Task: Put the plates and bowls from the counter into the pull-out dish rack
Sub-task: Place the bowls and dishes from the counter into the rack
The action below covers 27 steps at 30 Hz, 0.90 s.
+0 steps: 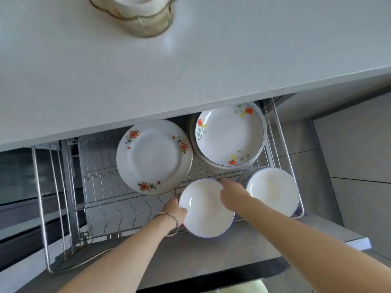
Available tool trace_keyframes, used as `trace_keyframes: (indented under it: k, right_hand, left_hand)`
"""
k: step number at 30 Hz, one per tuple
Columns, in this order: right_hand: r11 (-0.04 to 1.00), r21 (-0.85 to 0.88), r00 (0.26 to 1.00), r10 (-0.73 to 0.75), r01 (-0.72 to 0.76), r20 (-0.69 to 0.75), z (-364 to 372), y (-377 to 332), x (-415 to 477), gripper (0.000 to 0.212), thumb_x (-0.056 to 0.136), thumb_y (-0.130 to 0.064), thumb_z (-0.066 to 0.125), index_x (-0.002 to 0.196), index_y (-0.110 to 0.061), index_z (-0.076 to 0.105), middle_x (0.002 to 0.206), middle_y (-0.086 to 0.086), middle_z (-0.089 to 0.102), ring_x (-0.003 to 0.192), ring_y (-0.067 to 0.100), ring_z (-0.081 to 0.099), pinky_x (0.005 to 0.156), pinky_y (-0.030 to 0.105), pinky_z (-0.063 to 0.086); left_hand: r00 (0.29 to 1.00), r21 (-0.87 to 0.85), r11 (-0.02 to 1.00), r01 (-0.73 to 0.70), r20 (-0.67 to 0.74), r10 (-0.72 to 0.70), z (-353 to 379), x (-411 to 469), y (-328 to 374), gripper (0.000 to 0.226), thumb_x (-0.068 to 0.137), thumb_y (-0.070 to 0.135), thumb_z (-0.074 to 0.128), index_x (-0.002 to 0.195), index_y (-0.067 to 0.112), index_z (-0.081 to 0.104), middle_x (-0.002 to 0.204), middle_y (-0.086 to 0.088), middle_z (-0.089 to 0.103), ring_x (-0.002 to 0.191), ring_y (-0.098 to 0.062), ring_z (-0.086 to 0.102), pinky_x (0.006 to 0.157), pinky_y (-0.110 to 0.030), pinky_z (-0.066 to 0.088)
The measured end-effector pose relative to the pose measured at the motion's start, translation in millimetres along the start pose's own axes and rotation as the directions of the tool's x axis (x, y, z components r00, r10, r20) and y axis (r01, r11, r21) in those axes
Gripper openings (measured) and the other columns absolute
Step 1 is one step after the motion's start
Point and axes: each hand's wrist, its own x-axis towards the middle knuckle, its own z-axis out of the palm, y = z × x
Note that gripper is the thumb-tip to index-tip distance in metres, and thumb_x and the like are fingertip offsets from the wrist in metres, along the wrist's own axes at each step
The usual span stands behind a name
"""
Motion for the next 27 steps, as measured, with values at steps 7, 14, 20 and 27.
trace_keyframes:
  k: [7,14,20,27]
  right_hand:
    - [0.979,-0.202,1.000,0.018,-0.019,-0.006,5,5,37,0.043,0.092,0.003,0.038,0.134,-0.003,0.039,0.131,0.018,0.052,0.122,0.035,0.052,0.096,0.039,0.045]
    - [0.904,-0.427,0.997,-0.028,-0.007,-0.077,10,4,40,0.047,0.089,0.004,0.047,0.135,0.001,0.037,0.132,0.016,0.053,0.124,0.033,0.050,0.091,0.038,0.049]
    - [0.880,-0.470,0.983,-0.143,0.074,-0.113,11,2,40,0.057,0.085,0.006,0.050,0.138,-0.011,0.035,0.119,0.013,0.060,0.112,0.032,0.057,0.084,0.037,0.049]
    - [0.871,-0.488,0.987,-0.126,0.060,-0.103,9,-4,45,0.046,0.088,0.008,0.044,0.131,-0.009,0.045,0.124,0.012,0.060,0.116,0.032,0.057,0.090,0.036,0.049]
  left_hand:
    - [0.999,-0.091,0.995,0.048,-0.018,-0.050,27,37,-1,0.044,0.088,0.002,0.042,0.129,0.015,0.051,0.124,-0.014,0.060,0.111,-0.033,0.059,0.091,-0.045,0.054]
    - [0.994,-0.075,0.994,0.085,-0.063,-0.090,40,42,8,0.050,0.091,0.008,0.039,0.140,0.019,0.039,0.135,-0.010,0.054,0.118,-0.031,0.056,0.099,-0.039,0.049]
    - [0.972,-0.063,0.995,-0.077,-0.225,0.061,37,35,1,0.052,0.092,0.002,0.033,0.137,0.023,0.046,0.126,-0.011,0.060,0.112,-0.030,0.058,0.094,-0.036,0.051]
    - [0.991,-0.084,0.994,-0.074,-0.115,0.064,32,35,1,0.051,0.087,-0.009,0.032,0.125,0.014,0.056,0.122,-0.012,0.062,0.108,-0.032,0.062,0.088,-0.044,0.055]
